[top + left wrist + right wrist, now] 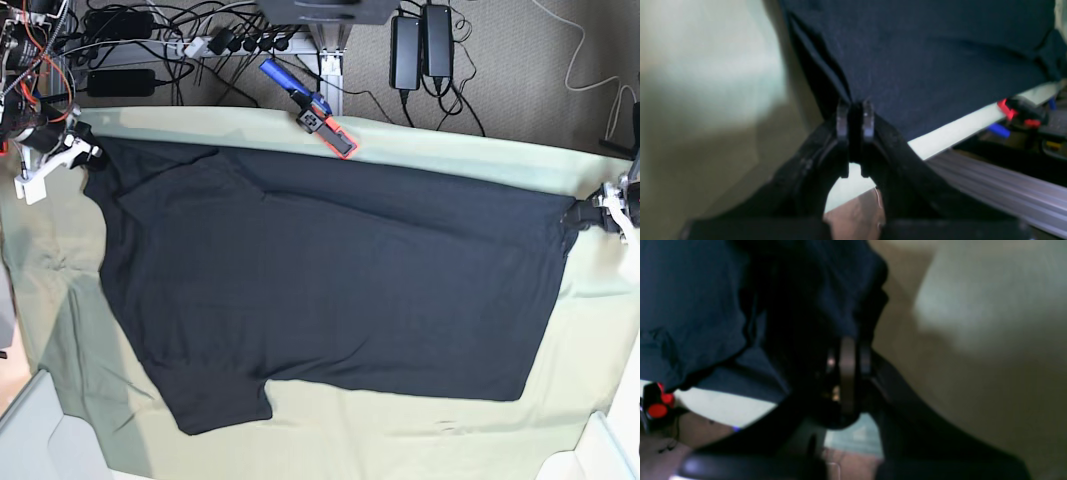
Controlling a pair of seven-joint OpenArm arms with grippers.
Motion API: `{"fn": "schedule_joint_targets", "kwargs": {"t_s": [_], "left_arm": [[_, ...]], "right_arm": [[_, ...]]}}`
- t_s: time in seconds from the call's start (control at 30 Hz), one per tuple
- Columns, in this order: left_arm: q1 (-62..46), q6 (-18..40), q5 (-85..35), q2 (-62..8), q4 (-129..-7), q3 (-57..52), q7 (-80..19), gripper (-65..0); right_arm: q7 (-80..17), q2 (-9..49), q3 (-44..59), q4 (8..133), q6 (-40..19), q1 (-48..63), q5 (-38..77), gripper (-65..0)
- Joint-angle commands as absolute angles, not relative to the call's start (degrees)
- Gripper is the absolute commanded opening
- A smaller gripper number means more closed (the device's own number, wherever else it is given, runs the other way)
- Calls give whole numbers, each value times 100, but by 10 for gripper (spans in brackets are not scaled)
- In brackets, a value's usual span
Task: Fold the T-shirt properly
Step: 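Pull both grippers back, spreading the shirt flat again, and release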
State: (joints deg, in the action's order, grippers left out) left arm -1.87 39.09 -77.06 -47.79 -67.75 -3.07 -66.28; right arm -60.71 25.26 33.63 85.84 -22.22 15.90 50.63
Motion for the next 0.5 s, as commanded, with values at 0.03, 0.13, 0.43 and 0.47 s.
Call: {"fn": "schedule_joint_targets", "kwargs": {"t_s": [0.03, 0.13, 0.43, 0.47], "left_arm": [[-213, 4000, -7758, -4971, -6895, -379, -6587, -650], [-311, 4000, -7760, -4967, -6901, -379, -6587, -650], [-351, 4000, -7697, -4969, -6901, -379, -6582, -388], [-349, 4000, -7627, -4971, -6901, -384, -6582, -330]], "right_arm": [[-6062, 2670, 3415, 8670, -2602, 1697, 4993, -650], [-6062, 2668, 3415, 8667, -2602, 1699, 4987, -650], [-5695, 2665, 3415, 8670, -2596, 1669, 4458, -547], [-5675, 2668, 3415, 8670, -2596, 1669, 4381, -437]]}}
